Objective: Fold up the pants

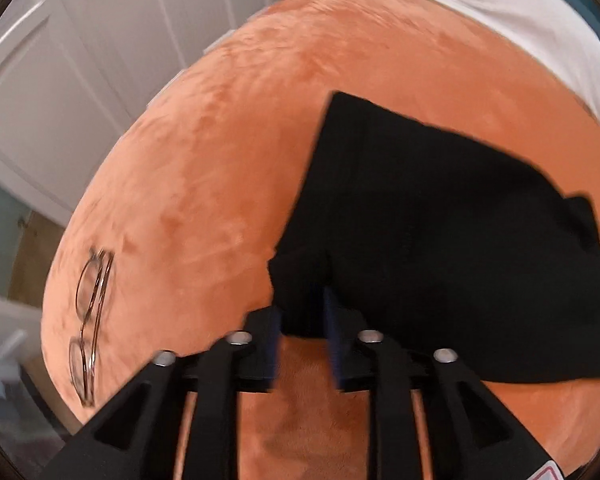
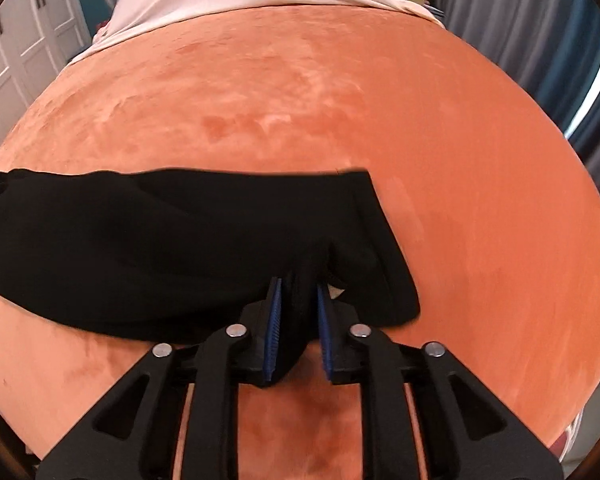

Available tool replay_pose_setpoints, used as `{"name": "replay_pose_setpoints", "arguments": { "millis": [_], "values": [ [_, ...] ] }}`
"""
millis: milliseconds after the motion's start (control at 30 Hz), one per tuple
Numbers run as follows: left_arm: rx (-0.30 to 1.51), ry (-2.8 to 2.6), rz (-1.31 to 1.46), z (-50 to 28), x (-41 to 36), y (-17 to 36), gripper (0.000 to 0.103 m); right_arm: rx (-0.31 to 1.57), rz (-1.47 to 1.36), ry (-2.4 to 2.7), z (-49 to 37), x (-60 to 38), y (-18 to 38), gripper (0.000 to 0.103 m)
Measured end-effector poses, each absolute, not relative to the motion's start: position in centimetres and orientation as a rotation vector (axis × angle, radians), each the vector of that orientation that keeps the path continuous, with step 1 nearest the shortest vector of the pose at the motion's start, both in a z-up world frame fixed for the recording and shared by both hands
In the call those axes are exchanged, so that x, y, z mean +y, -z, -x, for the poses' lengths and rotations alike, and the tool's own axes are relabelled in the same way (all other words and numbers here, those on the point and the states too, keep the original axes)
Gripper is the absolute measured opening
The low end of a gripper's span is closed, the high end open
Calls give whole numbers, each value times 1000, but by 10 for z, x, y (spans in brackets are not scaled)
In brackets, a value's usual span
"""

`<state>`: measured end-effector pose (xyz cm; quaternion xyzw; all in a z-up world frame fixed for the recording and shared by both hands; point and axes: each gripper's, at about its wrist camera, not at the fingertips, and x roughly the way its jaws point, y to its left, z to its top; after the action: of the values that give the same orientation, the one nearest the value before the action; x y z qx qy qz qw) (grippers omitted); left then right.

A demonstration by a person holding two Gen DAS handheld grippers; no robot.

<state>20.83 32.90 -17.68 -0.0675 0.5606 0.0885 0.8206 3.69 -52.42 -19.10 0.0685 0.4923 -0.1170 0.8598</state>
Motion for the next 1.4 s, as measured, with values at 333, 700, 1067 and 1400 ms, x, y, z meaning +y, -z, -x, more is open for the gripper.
{"name": "replay_pose_setpoints", "arguments": {
  "millis": [333, 700, 1067, 1400],
  "values": [
    [1026, -188, 295, -192, 342, 108, 69, 864, -426, 355, 35, -544, 161, 46],
    [1209, -266, 528, -179, 337, 168, 81, 867, -525, 362, 18, -536, 156, 64],
    [1275, -81, 849, -155, 337, 190, 82, 799, -674, 342, 18, -517, 144, 70],
    [1017, 18, 527, -218, 318, 127, 7, 781, -625, 322, 32, -487, 130, 70]
  ]
}}
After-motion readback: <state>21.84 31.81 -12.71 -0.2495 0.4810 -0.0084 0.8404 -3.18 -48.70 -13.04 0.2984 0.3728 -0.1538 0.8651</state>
